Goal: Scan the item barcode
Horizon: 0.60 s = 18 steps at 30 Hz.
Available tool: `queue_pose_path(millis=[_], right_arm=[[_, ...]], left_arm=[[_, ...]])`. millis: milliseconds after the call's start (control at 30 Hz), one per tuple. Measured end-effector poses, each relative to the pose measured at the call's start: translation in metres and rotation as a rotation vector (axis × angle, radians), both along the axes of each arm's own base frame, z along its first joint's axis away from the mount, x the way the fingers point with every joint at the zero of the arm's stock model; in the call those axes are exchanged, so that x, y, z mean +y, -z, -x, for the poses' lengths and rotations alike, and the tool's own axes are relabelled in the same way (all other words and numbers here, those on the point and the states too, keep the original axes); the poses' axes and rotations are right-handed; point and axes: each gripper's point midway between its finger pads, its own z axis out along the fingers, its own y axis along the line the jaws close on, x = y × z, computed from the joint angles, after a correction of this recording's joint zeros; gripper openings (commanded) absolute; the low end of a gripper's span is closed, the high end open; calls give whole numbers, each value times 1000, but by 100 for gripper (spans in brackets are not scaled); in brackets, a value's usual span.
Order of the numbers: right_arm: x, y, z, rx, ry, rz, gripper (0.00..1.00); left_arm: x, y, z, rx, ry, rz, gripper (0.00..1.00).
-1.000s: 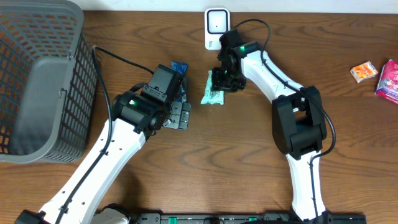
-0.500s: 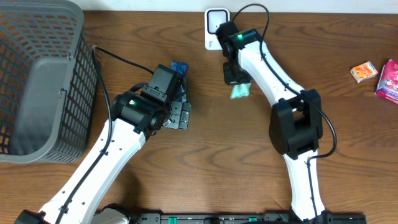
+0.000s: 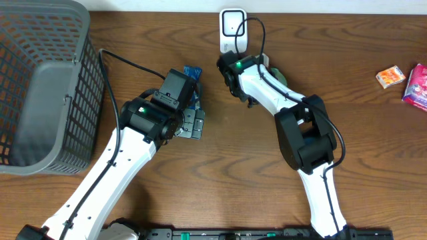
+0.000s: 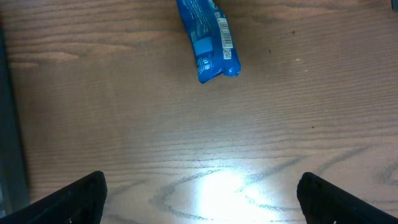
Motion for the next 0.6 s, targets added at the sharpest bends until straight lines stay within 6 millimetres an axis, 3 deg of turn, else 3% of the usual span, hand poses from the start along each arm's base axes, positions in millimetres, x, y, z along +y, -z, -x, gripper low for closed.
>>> queue_pose_path(millis=[133,267,300,467,600], right_arm=[[16,14,2,14,-2,-100,35],[57,27,1,14,-38,-265,51],[68,27,1,16,-46,-308,57],[95,22,4,65,-60,-435,58],[104,-5,-2,105,-36,-559,60]], left_arm=[[0,0,0,1,0,0,98],[0,0,0,0,0,0,98],[0,0,0,1,0,0,98],[0,0,0,0,0,0,98],[0,0,0,0,0,0,98]])
